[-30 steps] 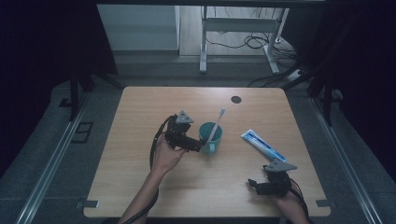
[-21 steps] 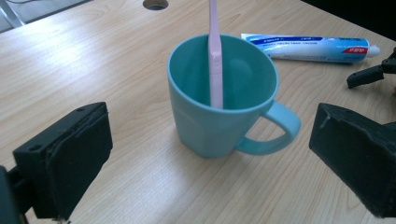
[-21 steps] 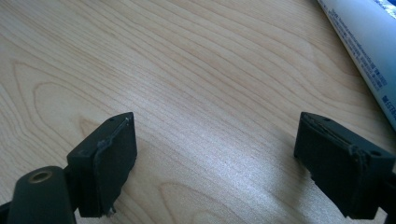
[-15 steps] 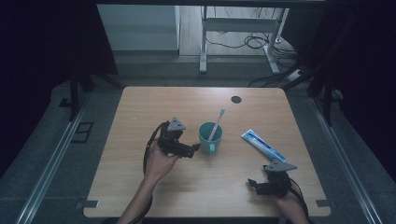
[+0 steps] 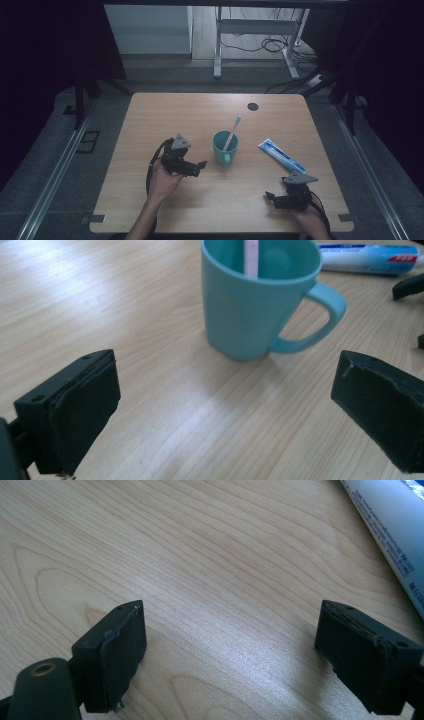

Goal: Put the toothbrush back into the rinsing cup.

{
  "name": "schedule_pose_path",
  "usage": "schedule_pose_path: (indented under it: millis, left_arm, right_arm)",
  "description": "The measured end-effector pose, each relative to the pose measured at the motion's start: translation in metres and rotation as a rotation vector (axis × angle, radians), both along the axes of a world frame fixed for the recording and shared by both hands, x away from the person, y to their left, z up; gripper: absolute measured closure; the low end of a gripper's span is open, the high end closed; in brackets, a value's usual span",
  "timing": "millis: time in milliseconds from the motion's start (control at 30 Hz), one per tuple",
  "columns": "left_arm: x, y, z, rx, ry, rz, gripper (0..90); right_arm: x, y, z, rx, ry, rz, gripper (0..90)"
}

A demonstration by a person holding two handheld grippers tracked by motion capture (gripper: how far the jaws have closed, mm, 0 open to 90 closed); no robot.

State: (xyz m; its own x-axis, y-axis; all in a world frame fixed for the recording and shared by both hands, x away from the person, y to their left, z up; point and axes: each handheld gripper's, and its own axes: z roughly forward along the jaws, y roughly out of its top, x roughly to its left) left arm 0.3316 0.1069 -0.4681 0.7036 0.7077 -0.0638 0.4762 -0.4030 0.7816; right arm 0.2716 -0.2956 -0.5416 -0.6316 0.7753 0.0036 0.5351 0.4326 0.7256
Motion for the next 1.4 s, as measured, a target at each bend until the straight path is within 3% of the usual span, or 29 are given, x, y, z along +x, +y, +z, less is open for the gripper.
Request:
schedule_pose_path:
  millis: [733,1033,1400]
  left_arm:
    - [-0.029,0.016,-0.036,-0.011,0.033,0.014,0.0]
    - [-0.036,0.015,-0.053,0.047,0.041,0.025,0.0]
    - [-0.037,0.012,-0.068,0.110,0.081,0.024,0.0]
  right_arm:
    - [0.000,0.000,0.000,-0.001,0.002,-0.001,12.8]
    - [0.000,0.000,0.000,-0.001,0.001,-0.001,12.8]
    - [0.000,0.000,0.000,-0.001,0.001,-0.002,12.9]
